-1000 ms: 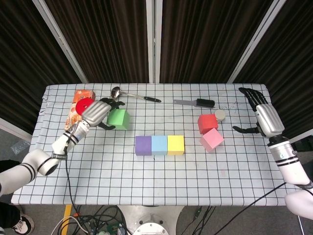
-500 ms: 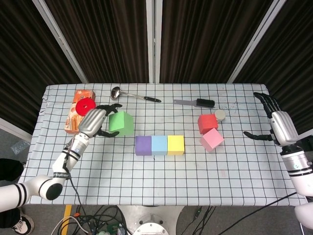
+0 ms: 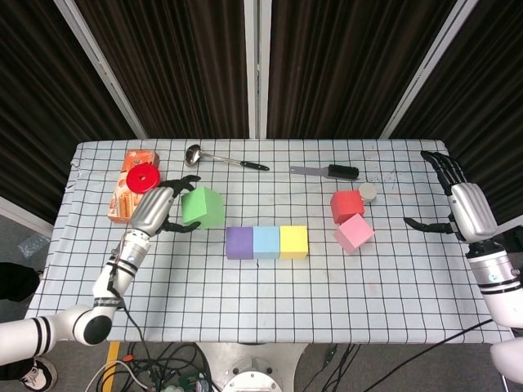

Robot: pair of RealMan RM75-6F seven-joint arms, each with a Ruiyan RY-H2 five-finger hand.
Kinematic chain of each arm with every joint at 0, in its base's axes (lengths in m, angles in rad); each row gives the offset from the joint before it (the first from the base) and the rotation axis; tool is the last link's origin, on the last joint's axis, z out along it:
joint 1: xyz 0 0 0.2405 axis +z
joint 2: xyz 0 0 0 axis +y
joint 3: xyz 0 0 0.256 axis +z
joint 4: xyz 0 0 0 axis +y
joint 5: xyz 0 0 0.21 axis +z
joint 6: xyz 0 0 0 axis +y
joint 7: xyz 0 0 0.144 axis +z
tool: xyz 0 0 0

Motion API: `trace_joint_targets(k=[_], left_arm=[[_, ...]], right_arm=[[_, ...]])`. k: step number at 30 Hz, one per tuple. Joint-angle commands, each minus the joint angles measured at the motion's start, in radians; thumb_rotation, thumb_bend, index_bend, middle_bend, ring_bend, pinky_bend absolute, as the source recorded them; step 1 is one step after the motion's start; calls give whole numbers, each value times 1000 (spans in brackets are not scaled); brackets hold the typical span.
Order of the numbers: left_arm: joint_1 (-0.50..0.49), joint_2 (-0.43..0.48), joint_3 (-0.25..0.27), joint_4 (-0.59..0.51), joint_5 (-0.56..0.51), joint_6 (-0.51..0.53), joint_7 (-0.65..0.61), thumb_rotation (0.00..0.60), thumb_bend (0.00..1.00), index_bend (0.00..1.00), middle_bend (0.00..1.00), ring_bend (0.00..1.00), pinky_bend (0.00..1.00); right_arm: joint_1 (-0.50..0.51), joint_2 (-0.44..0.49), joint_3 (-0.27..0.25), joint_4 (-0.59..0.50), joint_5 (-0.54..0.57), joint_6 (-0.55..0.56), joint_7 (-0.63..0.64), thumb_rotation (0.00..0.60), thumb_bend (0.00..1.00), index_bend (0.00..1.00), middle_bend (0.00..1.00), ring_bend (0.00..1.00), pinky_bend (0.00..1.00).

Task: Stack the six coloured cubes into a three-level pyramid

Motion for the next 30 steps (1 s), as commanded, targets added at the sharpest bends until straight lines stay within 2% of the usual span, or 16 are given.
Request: trace_joint_targets(k=[1,7,17,30], left_arm=[[-3,14,8,-4,5,-22,33,600,180,179,612,231,189],[-25,42,-21,-61,-68,-45,103,600,177,176,648,254,184],[-119,33,-29,-196,-216,-53,334,600,176,172,645,254,184],[-271,-96,-36,-195,-322,9,588,600,176,172,661,270,184]], right_arm=[[-3,11,4,-13,3,5,-10,600,0,0,75,0,0],[-11,26,13,-33,10,14,-18,600,0,0,75,0,0],[-45,25,4,-16,0,51,26,600,0,0,75,0,0],[-86,31,0,24,-11,98,98,600,0,0,76,0,0]])
